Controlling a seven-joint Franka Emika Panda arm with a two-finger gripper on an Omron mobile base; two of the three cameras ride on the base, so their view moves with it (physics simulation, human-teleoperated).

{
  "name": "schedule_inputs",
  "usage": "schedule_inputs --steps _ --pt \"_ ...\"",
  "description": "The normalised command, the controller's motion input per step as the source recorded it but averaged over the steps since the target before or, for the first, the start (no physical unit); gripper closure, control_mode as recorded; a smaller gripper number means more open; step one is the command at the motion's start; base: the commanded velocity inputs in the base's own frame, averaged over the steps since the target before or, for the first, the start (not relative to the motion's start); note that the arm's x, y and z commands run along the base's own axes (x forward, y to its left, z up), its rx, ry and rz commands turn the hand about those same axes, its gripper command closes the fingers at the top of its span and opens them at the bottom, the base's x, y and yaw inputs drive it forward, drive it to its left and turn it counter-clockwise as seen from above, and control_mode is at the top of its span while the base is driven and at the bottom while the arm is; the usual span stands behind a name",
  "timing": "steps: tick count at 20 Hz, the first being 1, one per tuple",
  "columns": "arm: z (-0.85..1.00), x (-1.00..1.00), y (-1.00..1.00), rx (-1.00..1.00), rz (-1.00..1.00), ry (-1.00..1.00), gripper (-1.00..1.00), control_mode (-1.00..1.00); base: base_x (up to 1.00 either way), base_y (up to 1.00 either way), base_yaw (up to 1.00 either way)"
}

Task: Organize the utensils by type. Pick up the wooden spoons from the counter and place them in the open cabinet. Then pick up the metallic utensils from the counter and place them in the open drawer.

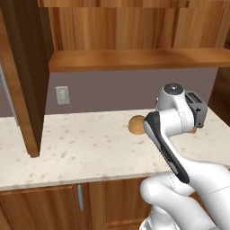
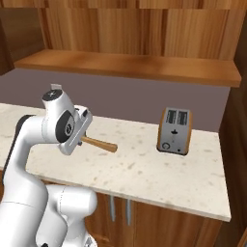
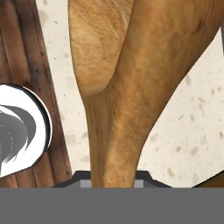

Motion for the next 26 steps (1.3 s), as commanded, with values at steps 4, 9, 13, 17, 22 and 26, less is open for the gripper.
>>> schedule_inputs --steps 4,9,13,17,22,26 --pt "0.0 0.0 0.0 0.0 0.0 0.0 1.0 1.0 0.05 -0.03 -0.01" --pt "0.0 0.0 0.0 0.0 0.0 0.0 1.0 1.0 0.0 0.0 0.0" --pt "0.0 0.0 0.0 0.0 0.0 0.0 1.0 1.0 0.0 0.0 0.0" --pt "0.0 0.0 0.0 0.0 0.0 0.0 1.0 1.0 -0.01 0.0 0.0" --pt "0.13 -0.12 0.0 0.0 0.0 -0.18 1.0 -1.0 -0.06 0.0 0.0" --pt "0.4 -0.17 0.04 0.0 0.0 -0.44 1.0 -1.0 0.0 0.0 0.0"
